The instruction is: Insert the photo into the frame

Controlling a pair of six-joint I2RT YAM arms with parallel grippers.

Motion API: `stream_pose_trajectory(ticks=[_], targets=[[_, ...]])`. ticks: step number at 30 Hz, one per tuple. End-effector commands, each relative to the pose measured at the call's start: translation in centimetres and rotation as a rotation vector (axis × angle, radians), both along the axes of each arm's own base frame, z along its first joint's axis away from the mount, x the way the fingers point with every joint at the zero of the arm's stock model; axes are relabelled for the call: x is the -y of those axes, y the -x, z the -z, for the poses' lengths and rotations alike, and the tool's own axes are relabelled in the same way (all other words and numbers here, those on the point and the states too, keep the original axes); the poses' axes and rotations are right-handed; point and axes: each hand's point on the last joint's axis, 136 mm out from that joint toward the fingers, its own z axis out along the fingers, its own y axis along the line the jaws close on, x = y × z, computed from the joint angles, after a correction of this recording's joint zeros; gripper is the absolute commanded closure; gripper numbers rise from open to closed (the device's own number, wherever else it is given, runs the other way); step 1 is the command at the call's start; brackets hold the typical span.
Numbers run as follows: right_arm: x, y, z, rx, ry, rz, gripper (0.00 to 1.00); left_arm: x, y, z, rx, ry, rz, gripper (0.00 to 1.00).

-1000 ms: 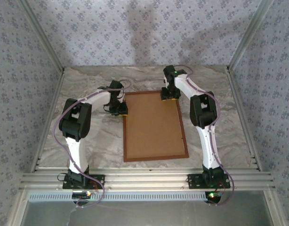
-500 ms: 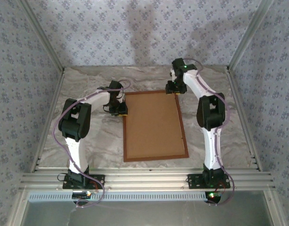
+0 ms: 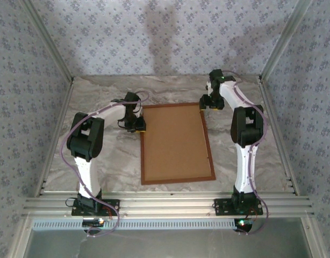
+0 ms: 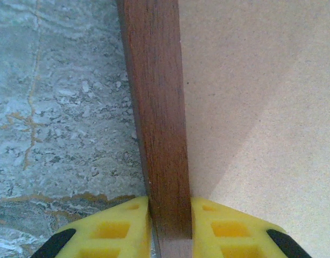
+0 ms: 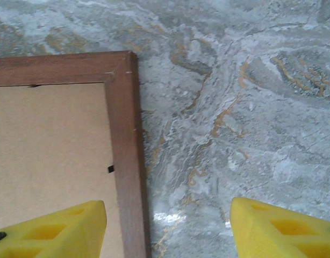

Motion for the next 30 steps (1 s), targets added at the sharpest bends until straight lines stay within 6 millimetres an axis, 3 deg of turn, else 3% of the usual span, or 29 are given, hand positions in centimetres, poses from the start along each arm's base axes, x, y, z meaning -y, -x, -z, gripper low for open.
stream_pose_trajectory(ticks=[1,16,30], targets=[[0.4,0.1,2.0,-0.036,0.000,-0.014,0.38,-1.4,1.4,3.7,-0.072,-0.084,0.008,0.77],[-0.4,-0.5,4.1,-0.065,0.010,-0.028,0.40,-1.4,1.4,3.7,-0.074,-0.084,0.006,0.77],[-1.4,0.0,4.3,-0.075,0.002,-0.046,0.41,-1.4,1.6,3.8,-0.079,-0.083,0.007,0.77]])
